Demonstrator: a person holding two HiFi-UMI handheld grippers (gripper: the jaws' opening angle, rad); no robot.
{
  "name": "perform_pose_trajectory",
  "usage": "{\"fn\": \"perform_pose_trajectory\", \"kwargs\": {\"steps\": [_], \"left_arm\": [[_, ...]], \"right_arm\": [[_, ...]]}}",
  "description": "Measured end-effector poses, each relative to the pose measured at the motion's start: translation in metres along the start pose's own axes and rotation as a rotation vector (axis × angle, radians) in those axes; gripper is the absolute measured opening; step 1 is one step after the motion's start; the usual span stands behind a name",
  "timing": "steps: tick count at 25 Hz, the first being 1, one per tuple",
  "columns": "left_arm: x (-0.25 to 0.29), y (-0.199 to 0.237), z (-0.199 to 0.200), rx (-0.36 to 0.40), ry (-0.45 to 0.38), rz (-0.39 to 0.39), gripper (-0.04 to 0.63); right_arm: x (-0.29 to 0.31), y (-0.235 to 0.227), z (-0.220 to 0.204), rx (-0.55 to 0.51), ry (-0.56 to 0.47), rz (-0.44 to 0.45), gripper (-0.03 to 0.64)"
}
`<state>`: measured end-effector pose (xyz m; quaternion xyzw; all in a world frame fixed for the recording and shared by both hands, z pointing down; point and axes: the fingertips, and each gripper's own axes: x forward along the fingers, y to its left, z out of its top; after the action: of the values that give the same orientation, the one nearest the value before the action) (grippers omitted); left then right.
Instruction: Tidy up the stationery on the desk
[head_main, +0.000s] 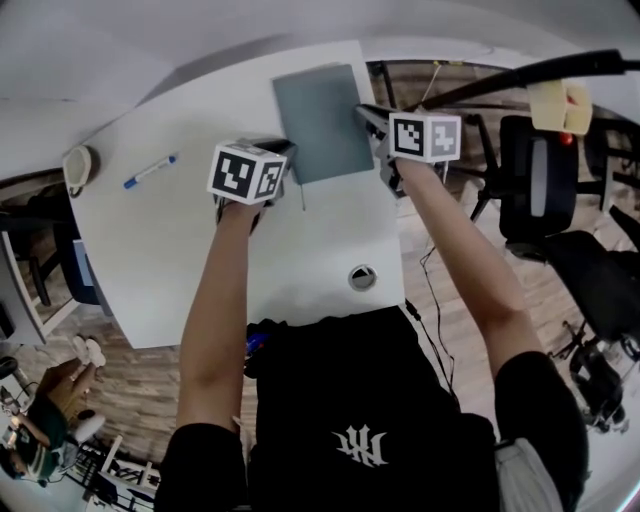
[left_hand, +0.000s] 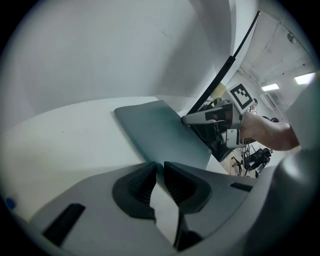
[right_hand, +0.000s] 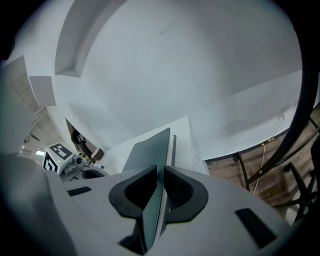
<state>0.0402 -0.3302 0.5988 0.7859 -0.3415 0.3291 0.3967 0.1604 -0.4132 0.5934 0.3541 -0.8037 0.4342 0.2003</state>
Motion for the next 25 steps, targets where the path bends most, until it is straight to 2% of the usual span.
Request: {"fn": "perform_pose_trajectory", "kwargs": {"steps": [9,25], "left_arm": [[0.015,0.005,0.028,0.008,0.018,-0.007,0.055],[0.023,0.021,0.057,0.027,0.056,-0.013,0.060]], "right_arm": [[0.011,-0.017,0.031,-0.015,-0.019,-0.025,0.067],[0.020,-0.036,0.046,0.013,-0.062,-0.042,0.067]]}}
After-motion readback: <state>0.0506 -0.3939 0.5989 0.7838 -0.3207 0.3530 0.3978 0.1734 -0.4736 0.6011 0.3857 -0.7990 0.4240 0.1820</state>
